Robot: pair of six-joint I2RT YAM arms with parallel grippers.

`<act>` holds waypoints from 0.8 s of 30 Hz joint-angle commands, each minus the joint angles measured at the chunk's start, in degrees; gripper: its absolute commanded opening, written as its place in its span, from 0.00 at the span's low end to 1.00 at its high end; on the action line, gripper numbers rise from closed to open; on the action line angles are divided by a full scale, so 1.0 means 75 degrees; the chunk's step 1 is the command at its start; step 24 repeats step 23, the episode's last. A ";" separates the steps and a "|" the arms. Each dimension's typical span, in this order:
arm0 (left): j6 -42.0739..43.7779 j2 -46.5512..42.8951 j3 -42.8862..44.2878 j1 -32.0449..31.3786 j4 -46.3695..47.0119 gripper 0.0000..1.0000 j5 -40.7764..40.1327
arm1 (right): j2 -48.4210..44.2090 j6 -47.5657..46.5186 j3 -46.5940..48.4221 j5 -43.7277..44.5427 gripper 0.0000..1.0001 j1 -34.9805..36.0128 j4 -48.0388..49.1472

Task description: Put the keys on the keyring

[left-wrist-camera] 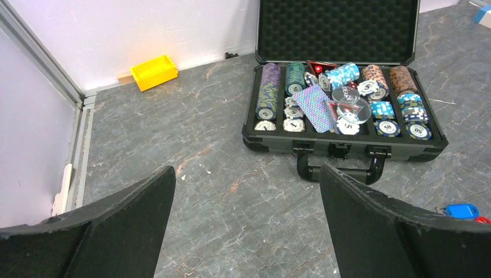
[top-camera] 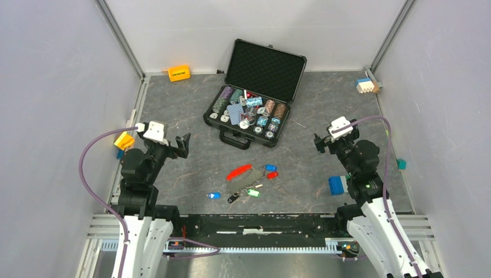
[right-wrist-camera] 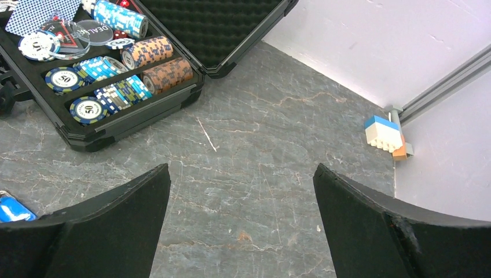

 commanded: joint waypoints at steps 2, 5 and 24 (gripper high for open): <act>0.0347 -0.0122 -0.0114 0.0040 0.0107 1.00 -0.0165 | -0.0193 -0.0145 -0.0096 -0.0094 0.98 -0.0015 0.0221; 0.0373 -0.0317 -0.0151 0.0042 0.0129 1.00 -0.0310 | -0.0348 -0.0170 -0.0135 -0.0151 0.98 -0.0015 0.0201; 0.0401 -0.0559 -0.0469 0.0045 0.0438 1.00 -0.0300 | -0.0400 -0.0066 -0.0176 -0.0154 0.98 -0.0018 0.0245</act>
